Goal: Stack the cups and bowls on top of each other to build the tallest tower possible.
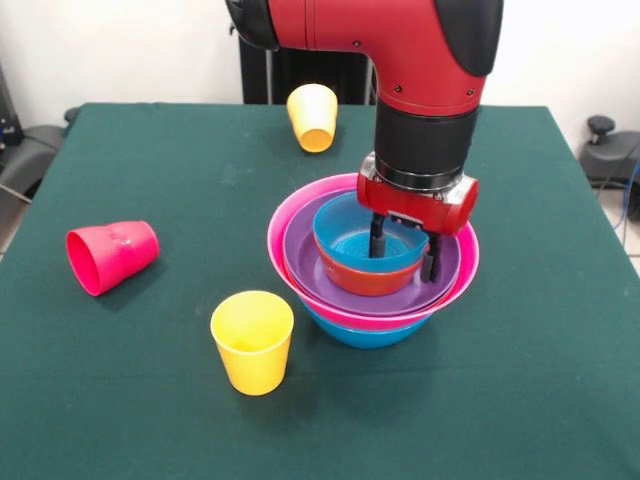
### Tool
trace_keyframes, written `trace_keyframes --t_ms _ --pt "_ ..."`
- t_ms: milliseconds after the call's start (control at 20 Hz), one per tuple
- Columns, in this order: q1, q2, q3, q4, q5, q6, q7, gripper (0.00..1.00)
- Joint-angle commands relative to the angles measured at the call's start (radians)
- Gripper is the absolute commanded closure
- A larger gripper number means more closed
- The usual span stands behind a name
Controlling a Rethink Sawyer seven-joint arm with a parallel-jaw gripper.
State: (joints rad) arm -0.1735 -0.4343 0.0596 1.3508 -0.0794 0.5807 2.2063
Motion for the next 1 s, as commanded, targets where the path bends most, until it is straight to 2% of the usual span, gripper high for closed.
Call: trace_keyframes --t_ms 50,300,600,1000 --pt "-0.001 0.056 0.061 -0.032 -0.015 -0.068 0.034 0.0" --pt "0.007 0.047 0.052 -0.035 -0.008 -0.045 0.046 0.0" --pt "0.011 -0.032 0.052 0.003 0.012 0.044 0.042 0.0" --pt "0.004 -0.102 0.063 0.03 0.028 0.116 0.018 0.0"
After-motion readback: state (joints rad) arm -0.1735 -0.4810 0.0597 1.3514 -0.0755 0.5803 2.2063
